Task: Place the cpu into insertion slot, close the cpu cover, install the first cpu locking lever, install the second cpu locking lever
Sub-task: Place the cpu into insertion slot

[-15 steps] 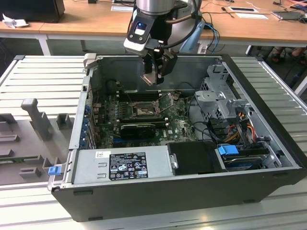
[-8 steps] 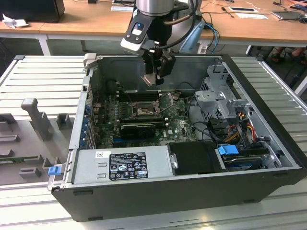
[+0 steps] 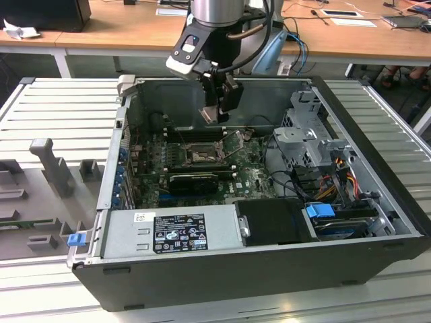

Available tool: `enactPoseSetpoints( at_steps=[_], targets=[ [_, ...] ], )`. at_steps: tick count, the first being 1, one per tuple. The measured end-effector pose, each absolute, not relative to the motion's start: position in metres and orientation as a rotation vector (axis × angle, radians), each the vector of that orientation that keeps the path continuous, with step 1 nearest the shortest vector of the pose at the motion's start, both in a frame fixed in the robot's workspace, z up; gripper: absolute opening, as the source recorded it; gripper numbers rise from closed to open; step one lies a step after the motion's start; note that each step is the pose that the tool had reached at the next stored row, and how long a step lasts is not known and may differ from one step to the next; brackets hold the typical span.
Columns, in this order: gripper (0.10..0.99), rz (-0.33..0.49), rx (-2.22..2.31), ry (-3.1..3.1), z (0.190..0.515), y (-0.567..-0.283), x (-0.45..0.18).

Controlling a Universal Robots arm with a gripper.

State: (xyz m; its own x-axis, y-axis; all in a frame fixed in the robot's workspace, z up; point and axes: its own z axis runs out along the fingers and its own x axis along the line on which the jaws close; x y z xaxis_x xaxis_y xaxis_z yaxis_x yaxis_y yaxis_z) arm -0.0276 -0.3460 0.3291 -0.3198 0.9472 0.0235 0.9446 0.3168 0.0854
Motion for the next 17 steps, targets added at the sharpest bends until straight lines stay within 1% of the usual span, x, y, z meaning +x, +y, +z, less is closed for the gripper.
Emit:
enactPoseSetpoints(
  at_steps=[17],
  targets=[
    [0.533,0.128,1.861,2.487,0.3235,-0.346,-0.0276]
  ],
)
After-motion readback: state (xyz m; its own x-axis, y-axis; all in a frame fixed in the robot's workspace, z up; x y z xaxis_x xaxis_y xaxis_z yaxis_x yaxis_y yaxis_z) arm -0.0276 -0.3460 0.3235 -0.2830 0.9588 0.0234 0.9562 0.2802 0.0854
